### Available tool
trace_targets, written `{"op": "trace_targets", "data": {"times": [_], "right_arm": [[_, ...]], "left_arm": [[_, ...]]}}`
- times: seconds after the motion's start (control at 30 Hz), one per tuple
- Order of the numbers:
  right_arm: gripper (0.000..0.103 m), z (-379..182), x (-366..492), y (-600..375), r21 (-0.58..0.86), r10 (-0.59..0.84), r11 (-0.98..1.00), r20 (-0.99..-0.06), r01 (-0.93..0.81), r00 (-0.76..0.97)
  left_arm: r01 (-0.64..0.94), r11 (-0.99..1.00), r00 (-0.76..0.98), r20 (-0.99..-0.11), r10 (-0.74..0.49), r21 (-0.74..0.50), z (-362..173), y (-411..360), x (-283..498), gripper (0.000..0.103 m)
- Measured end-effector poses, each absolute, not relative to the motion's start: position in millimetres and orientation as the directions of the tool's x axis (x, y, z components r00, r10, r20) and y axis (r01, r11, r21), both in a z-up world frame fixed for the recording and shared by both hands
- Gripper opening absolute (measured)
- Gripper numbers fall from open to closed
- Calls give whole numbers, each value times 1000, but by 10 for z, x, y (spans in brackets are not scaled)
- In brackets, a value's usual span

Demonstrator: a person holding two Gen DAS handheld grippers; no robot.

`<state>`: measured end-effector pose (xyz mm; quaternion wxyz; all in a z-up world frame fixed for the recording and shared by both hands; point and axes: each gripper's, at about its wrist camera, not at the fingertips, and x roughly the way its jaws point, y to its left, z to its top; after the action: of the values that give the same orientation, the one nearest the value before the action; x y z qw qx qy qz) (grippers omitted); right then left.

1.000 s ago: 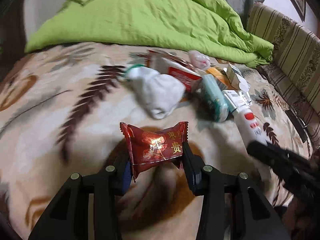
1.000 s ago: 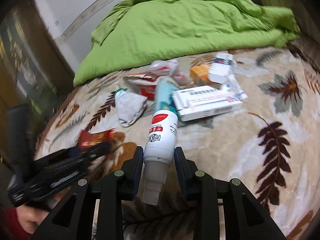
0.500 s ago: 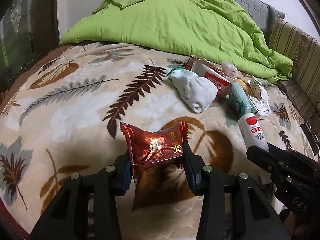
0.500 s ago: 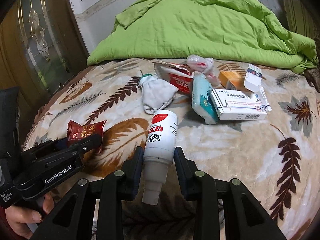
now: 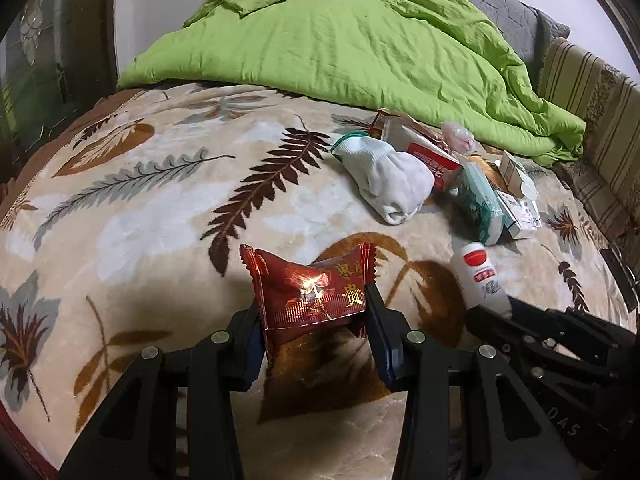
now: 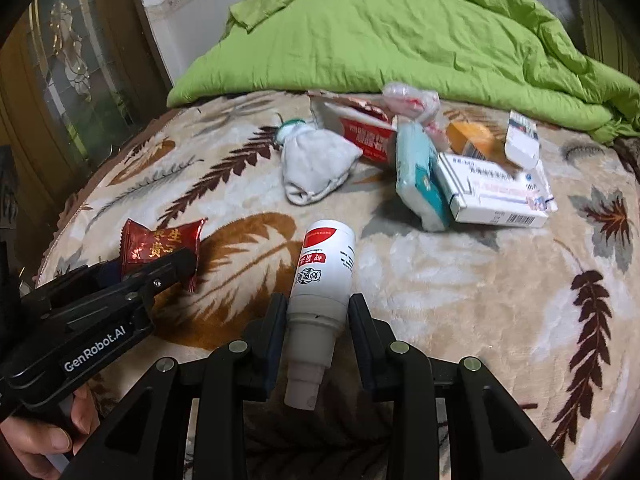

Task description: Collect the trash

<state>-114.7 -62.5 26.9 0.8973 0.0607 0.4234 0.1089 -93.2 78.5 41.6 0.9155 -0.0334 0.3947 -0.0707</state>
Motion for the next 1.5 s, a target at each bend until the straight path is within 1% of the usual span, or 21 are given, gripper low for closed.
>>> {"op": "trace_targets", "data": {"times": [0.1, 0.3, 0.43, 0.53, 0.8, 0.97, 1.1, 1.5], "right_arm": [[34, 232, -1104, -636, 213, 250, 968, -754, -134, 607], [35, 190, -1068, -641, 215, 244, 969, -767, -121, 593], [33, 222, -1098, -649, 228, 259, 965, -752, -130, 606], [33, 292, -1160, -676, 243, 270, 961, -721, -132, 638], [33, 375, -1218, -722, 272, 288, 953, -683, -133, 671], [33, 424, -1255, -739, 274, 289, 952, -661, -135, 692], [33, 481, -1303, -740, 268, 284, 953, -638, -139, 715], [33, 491, -1349, -749, 246, 270, 959, -629, -143, 729]], "left_arm": [[87, 986, 667, -727, -164, -143, 381, 771, -882, 43], [86, 987, 656, -737, -161, -139, 332, 742, -848, 43], [82, 988, 658, -737, -152, -131, 331, 746, -848, 43], [82, 989, 664, -732, -149, -126, 354, 741, -860, 43], [109, 993, 717, -689, -104, -37, 441, 650, -967, 43], [112, 994, 736, -672, -87, -7, 469, 629, -992, 43], [107, 994, 749, -658, -75, 9, 489, 624, -1002, 43], [111, 993, 758, -649, -68, 26, 503, 634, -1003, 43]]}}
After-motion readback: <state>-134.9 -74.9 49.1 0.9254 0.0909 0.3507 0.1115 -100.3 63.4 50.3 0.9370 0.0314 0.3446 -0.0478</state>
